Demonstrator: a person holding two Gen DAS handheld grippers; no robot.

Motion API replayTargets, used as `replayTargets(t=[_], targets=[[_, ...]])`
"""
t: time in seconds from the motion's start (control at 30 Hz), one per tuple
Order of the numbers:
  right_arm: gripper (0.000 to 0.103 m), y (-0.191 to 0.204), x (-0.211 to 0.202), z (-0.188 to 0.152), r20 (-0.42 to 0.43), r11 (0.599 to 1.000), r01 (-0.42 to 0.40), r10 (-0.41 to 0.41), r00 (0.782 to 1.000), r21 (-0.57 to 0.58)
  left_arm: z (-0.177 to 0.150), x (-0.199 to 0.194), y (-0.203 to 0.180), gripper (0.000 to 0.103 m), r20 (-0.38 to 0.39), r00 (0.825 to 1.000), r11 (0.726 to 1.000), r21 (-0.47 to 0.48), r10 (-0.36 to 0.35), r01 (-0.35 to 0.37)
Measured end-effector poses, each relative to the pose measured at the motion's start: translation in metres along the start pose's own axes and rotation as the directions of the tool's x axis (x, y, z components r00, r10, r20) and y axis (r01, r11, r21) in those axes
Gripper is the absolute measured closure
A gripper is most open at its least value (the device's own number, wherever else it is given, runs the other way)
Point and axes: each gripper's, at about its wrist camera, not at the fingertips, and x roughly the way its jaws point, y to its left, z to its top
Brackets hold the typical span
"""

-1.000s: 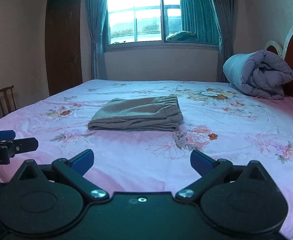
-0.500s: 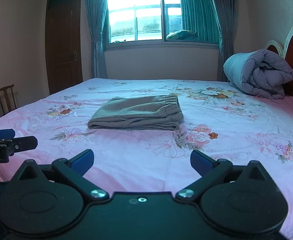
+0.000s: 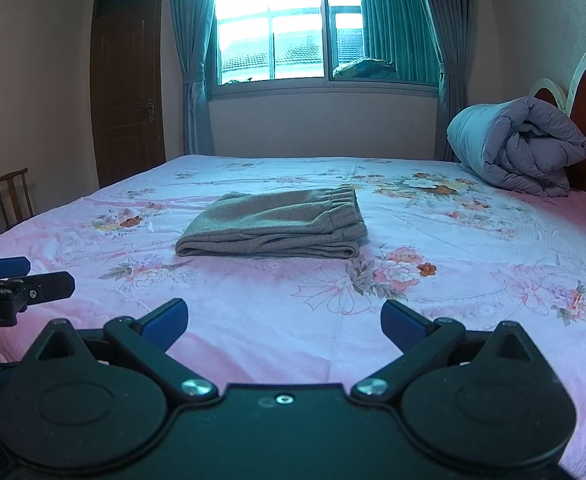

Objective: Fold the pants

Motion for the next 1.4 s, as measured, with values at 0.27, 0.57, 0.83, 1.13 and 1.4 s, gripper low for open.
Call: replayTargets(t=[0.27, 0.57, 0.83, 1.13, 1.4], targets=[[0.006, -0.0005, 0.0000, -0.0008, -0.002, 1.000, -0.001, 0.001, 1.000, 0.000, 0.0001, 0.0003, -0.0006, 0.000, -0.001, 1.000, 1.000, 0.003, -0.002, 0.002], [0.006, -0.0006, 0.0000, -0.0004, -0.002, 1.000, -0.001, 0.001, 1.000, 0.001, 0.0006, -0.0006, -0.0024, 0.000, 0.000, 1.000, 1.000, 0.012, -0.005, 0.005], [0.006, -0.0006, -0.0003, -0.0007, -0.002, 1.000, -0.001, 0.001, 1.000, 0.001, 0.0004, -0.0011, -0.0022, 0.000, 0.001, 1.000, 1.000, 0.014, -0.005, 0.005], [0.006, -0.0011, -0.0003, -0.0001, -0.003, 1.000, -0.002, 0.002, 1.000, 0.000, 0.0008, -0.0012, -0.0016, 0.000, 0.006, 1.000, 1.000, 0.009, -0.009, 0.008], [0.006, -0.0012, -0.0005, -0.0012, -0.004, 1.000, -0.002, 0.002, 1.000, -0.002, 0.0001, -0.0018, -0.0031, 0.000, 0.010, 1.000, 1.000, 0.025, -0.010, 0.009]])
